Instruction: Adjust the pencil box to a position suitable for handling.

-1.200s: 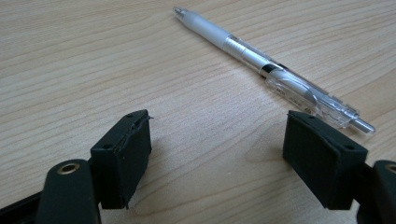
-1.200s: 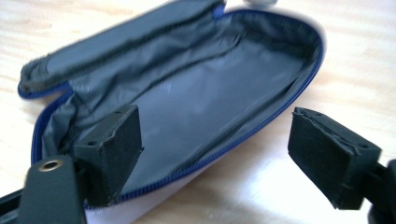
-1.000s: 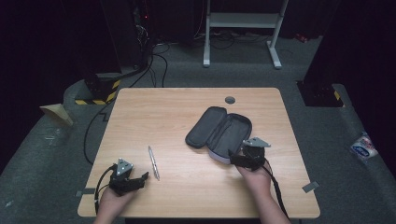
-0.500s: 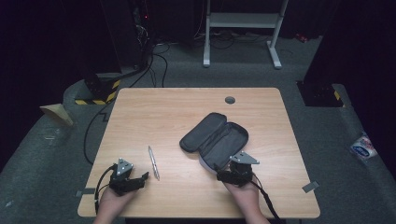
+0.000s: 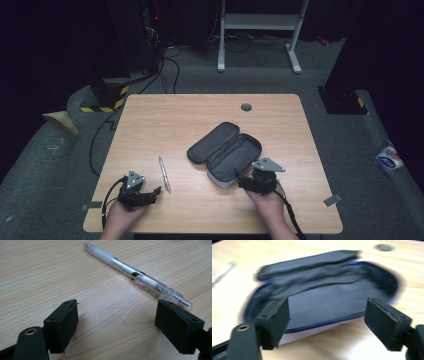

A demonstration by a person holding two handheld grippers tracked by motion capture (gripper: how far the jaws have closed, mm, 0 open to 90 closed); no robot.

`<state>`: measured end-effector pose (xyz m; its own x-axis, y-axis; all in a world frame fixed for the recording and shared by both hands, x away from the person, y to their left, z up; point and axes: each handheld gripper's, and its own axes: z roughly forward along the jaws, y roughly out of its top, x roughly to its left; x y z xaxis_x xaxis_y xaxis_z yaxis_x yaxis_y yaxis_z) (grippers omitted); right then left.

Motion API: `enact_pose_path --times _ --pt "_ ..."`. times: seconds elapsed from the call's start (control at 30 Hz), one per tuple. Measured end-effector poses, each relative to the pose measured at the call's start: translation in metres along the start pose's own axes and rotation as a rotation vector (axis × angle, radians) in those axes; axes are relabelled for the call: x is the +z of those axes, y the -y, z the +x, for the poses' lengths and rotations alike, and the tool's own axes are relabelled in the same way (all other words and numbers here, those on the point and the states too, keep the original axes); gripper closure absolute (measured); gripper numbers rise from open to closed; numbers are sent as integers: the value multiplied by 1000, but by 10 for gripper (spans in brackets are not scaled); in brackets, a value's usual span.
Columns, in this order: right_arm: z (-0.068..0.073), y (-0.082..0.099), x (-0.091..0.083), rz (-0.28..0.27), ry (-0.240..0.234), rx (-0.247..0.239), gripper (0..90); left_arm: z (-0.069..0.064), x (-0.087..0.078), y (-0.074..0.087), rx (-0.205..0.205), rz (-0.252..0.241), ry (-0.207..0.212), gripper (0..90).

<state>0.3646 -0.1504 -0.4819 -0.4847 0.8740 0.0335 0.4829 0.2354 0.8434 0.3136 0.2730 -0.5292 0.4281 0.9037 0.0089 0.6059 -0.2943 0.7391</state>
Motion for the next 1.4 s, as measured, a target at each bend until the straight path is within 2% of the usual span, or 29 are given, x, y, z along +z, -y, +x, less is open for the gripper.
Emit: enact_pose_path --times 0.1,0.2,0.23,0.27,0.3,0.33,0.37,0.47,0.5,0.53,0.6,0.67,0.77,0.8,0.83,0.87,0.9,0.93,1.0,1.03,1.07,1.13,1.23,1.27,1.33,1.37,1.4 --pt "-26 -8 4 1 25 -4 331 0 0 0 -9 -2 -11 192" --pt "-48 -17 12 7 40 24 409 1 -2 0 -21 3 -23 201" --pt "-48 -17 12 7 40 24 409 1 -2 0 -21 3 -23 217" --pt "-58 -23 21 27 58 37 447 1 -2 0 -19 1 -26 246" --pt "-58 -23 21 27 58 37 447 1 -3 0 -13 -2 -29 246" --pt "-65 -28 29 39 56 53 491 1 -5 0 -15 -7 -14 345" --pt "-67 -31 33 41 59 49 504 1 -5 0 -15 -7 -14 369" --pt "-70 -34 42 48 67 45 572 -5 -13 -5 -17 -65 18 403" --pt "-70 -34 42 48 67 45 572 -5 -13 -5 -17 -65 18 411" --pt "-72 -34 47 77 72 45 651 -11 -17 -8 -10 -87 34 417" --pt "-74 -32 51 95 71 52 714 -19 -19 -11 -8 -104 59 432" --pt "-75 -30 51 102 67 56 752 -27 -21 -15 -7 -117 88 454" --pt "-72 -27 48 100 64 48 766 -39 -19 -19 10 -120 96 470" --pt "-68 -22 45 98 58 35 765 -52 -14 -24 16 -115 128 474" --pt "-66 -20 43 95 56 33 762 -59 -11 -26 5 -112 155 472" --pt "-64 -17 40 94 52 31 754 -65 -8 -29 22 -105 170 465" --pt "-62 -13 38 88 48 28 743 -65 -8 -29 22 -105 170 463" --pt "-60 -9 35 84 42 24 739 -80 -1 -35 51 -96 182 464" --pt "-55 -2 29 76 31 23 734 -91 5 -40 61 -88 197 468" --pt "-55 -2 29 76 31 23 734 -91 5 -40 61 -88 197 473" --pt "-50 5 22 70 21 32 728 -99 12 -43 59 -81 217 474" --pt "-46 11 15 58 21 29 722 -104 20 -44 57 -59 228 484" --pt "-40 18 7 46 21 35 724 -108 25 -45 62 -46 228 497" --pt "-40 20 5 43 18 28 723 -111 25 -45 48 -51 237 499" --pt "-39 22 2 40 15 44 723 -113 25 -46 46 -56 241 499" --pt "-38 25 -2 33 12 53 724 -118 22 -45 28 -65 253 475" --pt "-38 25 -2 33 12 53 724 -118 22 -45 28 -65 253 465"
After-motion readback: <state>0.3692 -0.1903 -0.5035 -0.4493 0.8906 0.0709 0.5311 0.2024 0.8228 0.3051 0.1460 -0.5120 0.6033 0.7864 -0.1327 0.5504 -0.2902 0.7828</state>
